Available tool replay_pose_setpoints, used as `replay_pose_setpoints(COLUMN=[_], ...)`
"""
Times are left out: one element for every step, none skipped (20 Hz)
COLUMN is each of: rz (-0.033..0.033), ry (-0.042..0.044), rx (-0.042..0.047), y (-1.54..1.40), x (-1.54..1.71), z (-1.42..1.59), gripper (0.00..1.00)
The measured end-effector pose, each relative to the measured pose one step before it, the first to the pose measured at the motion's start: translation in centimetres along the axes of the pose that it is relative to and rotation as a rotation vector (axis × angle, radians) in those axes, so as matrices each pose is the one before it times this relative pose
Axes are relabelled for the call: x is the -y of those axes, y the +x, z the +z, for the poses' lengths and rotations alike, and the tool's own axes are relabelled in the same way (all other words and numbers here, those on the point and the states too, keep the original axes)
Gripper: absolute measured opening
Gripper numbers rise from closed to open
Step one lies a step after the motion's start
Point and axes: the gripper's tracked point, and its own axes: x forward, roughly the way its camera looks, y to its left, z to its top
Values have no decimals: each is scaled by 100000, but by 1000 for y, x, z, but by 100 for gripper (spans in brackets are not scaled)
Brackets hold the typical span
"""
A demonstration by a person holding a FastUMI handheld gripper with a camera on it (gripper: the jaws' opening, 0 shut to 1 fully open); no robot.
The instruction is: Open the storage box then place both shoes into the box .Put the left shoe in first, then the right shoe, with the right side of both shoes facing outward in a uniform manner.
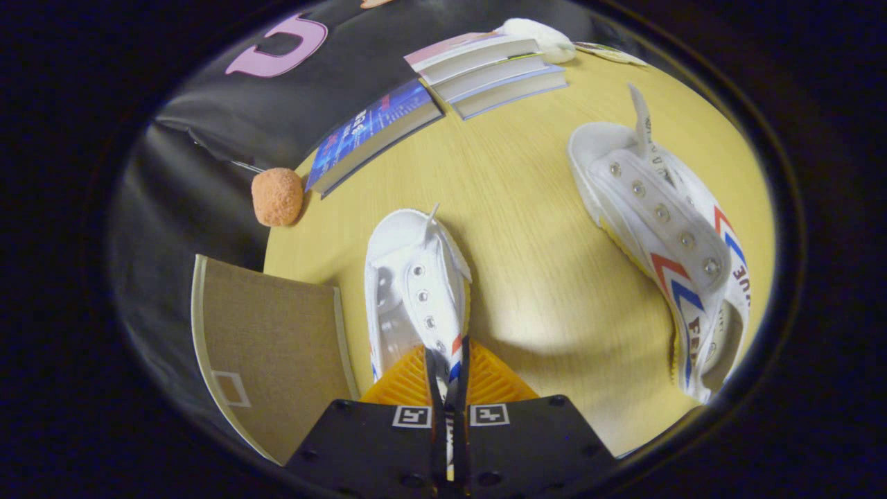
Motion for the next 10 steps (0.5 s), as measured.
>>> replay_pose_setpoints(rz=[831,1492,2272,2586,3089,3085,2678,2387,2511,2403], ry=[1293,1672,1817,1726,2171,3212,2976,2001,1423,536], rx=[-299,-551,-201,419,480,414,723,1466,1281,1025], y=[-65,-225,-359,-479,-649,-740,-810,-829,-793,-805], x=[-178,-300,-449,-640,-899,-932,-972,-1121,-1246,-1412], z=[-10,47,36,315,316,428,498,707,592,599], gripper=[6,6,6,6,6,6,6,6,6,5])
